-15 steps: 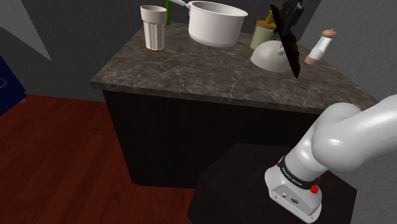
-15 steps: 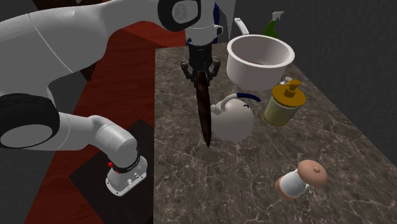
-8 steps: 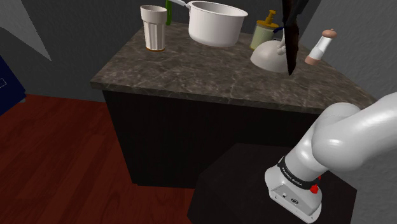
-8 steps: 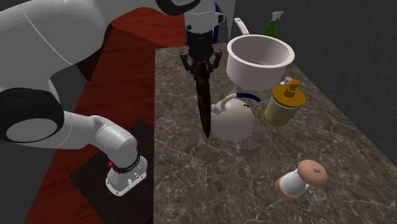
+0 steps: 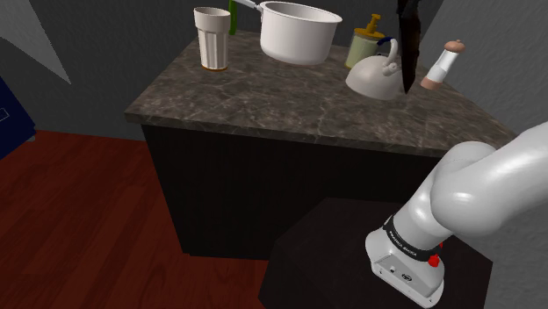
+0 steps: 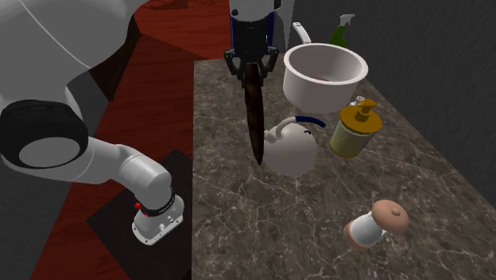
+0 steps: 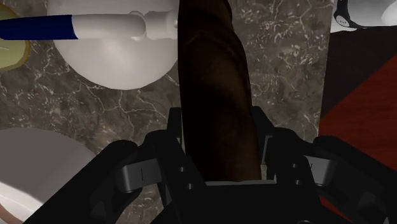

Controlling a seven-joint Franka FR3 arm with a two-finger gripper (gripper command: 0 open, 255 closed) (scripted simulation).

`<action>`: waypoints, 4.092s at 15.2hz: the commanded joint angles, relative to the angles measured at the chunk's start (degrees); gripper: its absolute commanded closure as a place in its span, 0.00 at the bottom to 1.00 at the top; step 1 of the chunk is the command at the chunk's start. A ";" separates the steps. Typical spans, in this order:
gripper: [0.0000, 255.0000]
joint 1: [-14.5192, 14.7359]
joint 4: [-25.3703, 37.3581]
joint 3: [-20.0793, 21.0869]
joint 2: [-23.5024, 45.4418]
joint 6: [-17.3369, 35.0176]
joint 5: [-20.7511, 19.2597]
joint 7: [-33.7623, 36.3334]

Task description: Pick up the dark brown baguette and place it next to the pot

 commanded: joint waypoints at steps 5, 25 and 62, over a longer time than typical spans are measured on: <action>1.00 0.62 7.26 -0.23 4.02 -3.42 1.21 -0.67; 1.00 1.27 -6.46 0.42 3.92 9.65 2.03 3.79; 1.00 -0.04 -33.62 -2.20 1.92 34.81 -0.59 6.80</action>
